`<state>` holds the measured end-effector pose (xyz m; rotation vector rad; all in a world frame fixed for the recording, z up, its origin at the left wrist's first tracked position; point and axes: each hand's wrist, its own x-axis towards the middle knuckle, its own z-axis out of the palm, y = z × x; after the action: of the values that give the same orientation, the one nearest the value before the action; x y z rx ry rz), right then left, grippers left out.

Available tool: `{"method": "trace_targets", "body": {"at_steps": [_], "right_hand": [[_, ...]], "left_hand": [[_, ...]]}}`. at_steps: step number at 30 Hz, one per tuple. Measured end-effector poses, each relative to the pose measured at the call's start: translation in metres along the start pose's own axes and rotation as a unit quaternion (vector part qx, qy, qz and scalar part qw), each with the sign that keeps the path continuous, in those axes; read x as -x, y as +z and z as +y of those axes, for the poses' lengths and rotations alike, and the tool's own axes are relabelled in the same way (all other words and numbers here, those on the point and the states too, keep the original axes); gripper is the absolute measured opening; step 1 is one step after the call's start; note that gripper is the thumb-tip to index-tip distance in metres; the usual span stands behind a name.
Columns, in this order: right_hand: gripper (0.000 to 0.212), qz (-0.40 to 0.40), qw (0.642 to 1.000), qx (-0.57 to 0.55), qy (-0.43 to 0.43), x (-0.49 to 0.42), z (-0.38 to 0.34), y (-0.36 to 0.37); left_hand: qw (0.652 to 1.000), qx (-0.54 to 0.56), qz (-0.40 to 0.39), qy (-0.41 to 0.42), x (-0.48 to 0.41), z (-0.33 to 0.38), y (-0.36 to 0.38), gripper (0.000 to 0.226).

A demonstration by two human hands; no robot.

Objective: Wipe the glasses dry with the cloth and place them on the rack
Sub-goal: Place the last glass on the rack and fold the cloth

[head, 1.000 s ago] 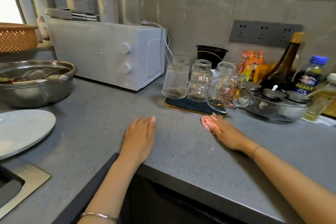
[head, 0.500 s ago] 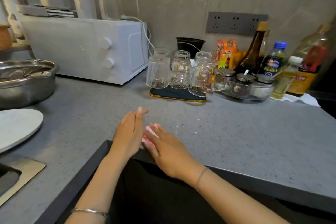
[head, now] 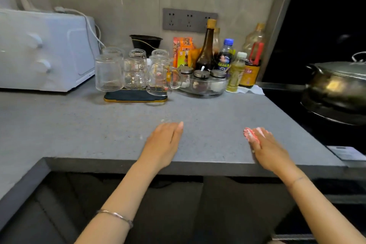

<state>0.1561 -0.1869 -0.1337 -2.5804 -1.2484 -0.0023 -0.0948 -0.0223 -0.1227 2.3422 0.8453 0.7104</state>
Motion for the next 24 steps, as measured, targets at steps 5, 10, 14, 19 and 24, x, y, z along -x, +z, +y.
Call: {"method": "trace_targets", "body": {"at_steps": [5, 10, 14, 19, 24], "right_hand": [[0.044, -0.008, 0.994, -0.007, -0.109, 0.016, -0.071, 0.011], [0.049, -0.093, 0.961, -0.07, -0.249, 0.037, -0.115, 0.011], [0.046, -0.105, 0.966, -0.041, -0.233, 0.029, -0.053, -0.01], [0.044, -0.081, 0.992, -0.025, -0.093, 0.013, 0.068, -0.038], [0.054, -0.035, 0.999, -0.017, -0.019, 0.005, 0.12, -0.049]], "left_hand": [[0.999, -0.037, -0.013, 0.013, -0.012, 0.021, 0.025, 0.048], [0.999, -0.042, -0.012, -0.003, -0.021, 0.026, 0.033, 0.031], [0.997, -0.078, -0.022, 0.0, -0.025, 0.035, 0.035, 0.043], [0.992, -0.107, -0.06, 0.007, -0.029, 0.052, 0.048, 0.049], [0.989, -0.115, -0.088, 0.02, -0.037, 0.068, 0.064, 0.051]]}}
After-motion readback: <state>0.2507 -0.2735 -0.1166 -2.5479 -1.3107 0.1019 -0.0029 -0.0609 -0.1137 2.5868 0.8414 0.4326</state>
